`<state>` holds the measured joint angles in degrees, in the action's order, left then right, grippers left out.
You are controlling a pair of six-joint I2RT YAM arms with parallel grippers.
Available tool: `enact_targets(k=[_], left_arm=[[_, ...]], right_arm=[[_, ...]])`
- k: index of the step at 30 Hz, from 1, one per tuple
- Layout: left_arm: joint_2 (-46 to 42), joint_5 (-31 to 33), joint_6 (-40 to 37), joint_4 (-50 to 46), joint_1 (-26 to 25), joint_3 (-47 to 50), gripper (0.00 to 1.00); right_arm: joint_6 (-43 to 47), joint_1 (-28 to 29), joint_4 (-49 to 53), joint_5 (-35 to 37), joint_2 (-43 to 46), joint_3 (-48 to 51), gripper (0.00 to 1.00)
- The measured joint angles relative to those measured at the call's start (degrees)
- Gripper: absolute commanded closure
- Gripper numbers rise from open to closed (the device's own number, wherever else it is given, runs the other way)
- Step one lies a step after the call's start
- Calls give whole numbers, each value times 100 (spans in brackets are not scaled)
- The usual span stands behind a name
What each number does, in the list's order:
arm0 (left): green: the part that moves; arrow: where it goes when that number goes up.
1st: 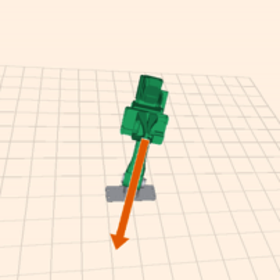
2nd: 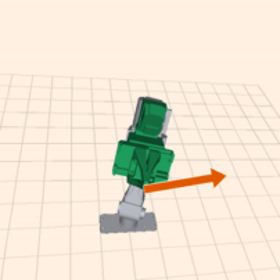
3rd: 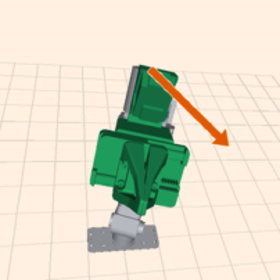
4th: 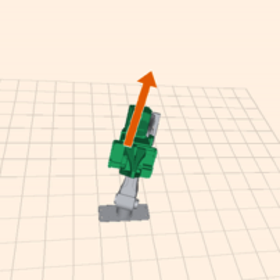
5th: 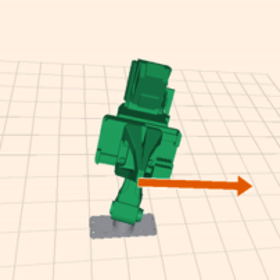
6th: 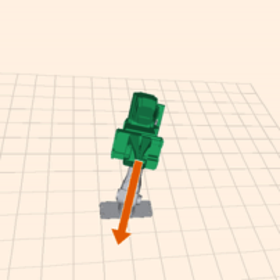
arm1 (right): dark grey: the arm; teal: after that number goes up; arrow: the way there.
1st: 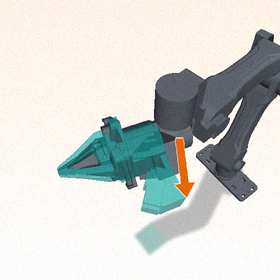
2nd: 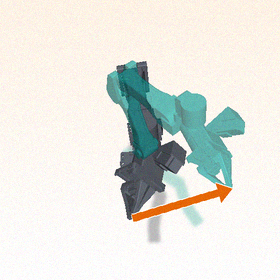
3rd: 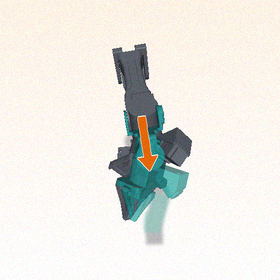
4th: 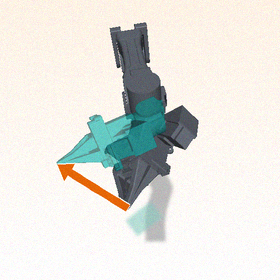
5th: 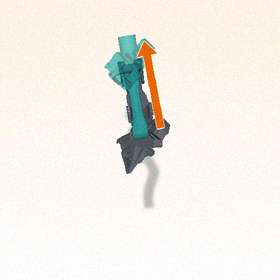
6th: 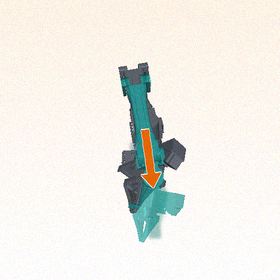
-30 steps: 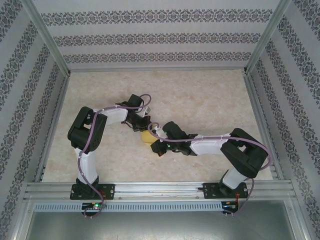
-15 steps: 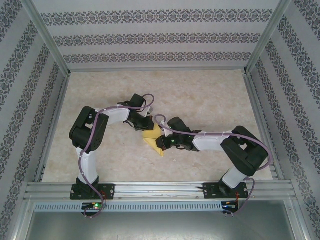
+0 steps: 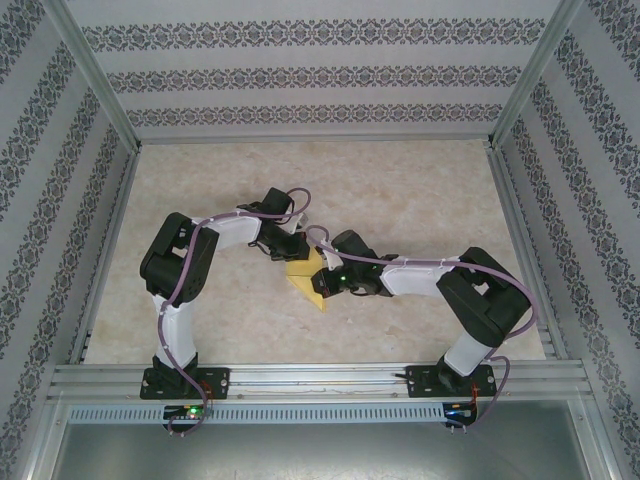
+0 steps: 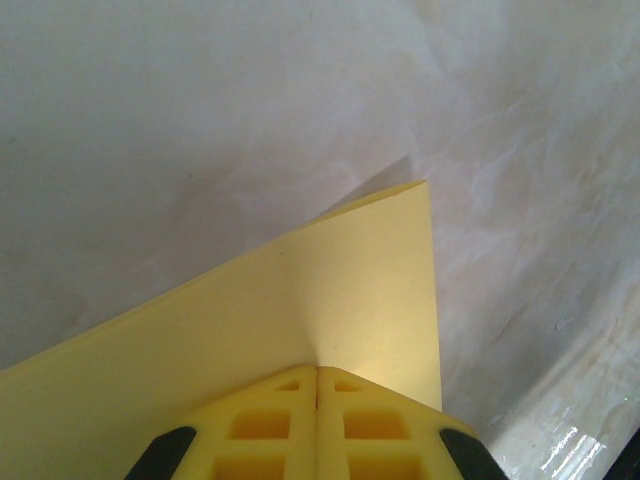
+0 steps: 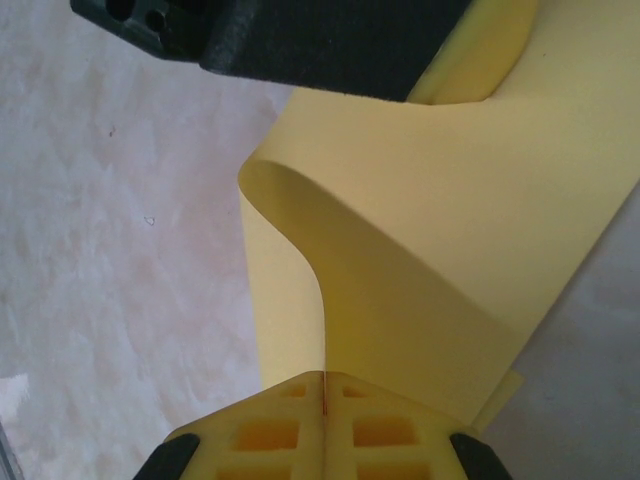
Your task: Fold a paper plane with a square sheet of paper (fold left side to right side)
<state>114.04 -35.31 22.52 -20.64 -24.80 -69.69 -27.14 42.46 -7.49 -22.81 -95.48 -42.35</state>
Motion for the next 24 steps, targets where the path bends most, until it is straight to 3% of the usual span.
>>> enact_targets(k=[24], left_arm=[[13, 63, -7, -13, -37, -37, 98]], right_arm=[[52, -37, 262, 136, -232, -190, 100]])
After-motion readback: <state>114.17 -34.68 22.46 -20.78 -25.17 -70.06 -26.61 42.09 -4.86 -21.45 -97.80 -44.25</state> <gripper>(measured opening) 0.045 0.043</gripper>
